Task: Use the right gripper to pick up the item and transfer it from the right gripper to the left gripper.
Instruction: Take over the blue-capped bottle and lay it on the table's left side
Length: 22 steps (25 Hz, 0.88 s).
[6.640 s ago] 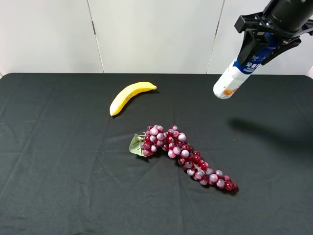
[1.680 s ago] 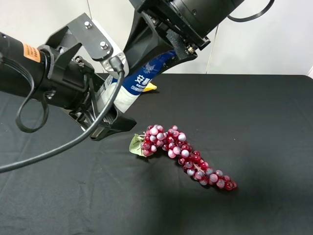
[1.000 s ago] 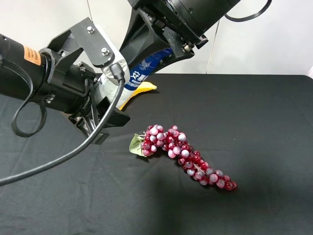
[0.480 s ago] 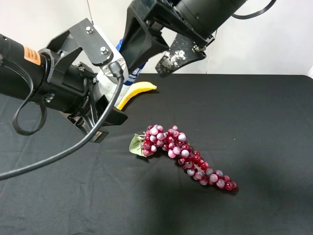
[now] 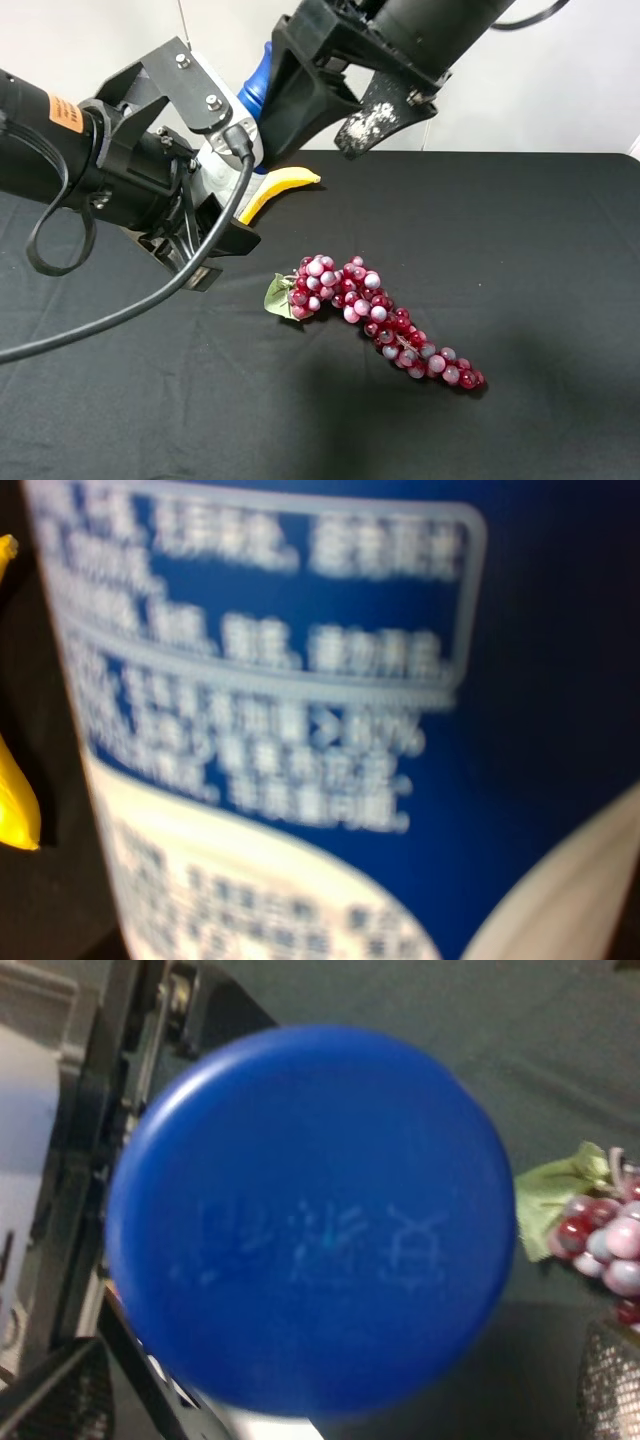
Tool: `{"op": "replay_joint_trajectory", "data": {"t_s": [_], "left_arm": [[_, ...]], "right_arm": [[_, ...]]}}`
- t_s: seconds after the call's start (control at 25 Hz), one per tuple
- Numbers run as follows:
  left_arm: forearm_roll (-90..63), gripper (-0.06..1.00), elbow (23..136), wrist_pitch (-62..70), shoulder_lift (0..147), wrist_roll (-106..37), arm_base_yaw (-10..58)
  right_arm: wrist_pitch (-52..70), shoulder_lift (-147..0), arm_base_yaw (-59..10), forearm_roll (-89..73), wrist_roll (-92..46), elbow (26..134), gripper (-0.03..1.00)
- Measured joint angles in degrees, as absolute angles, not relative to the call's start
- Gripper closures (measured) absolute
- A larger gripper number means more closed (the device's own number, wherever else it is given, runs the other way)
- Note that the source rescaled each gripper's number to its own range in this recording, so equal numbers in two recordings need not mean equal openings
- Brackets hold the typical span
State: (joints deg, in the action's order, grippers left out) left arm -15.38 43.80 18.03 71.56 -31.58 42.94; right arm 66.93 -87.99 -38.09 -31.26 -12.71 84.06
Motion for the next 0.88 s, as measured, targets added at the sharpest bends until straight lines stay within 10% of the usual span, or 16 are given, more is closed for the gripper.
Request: {"op": "replay_joint_trajectory", "data": {"t_s": [0.88], "left_arm": [[-15.38, 0.94, 43.75, 18.03, 71.56, -31.58, 42.94]], "right_arm": [[69.66, -70.99, -38.09, -16.40, -2.87, 88.19, -0.03]]}}
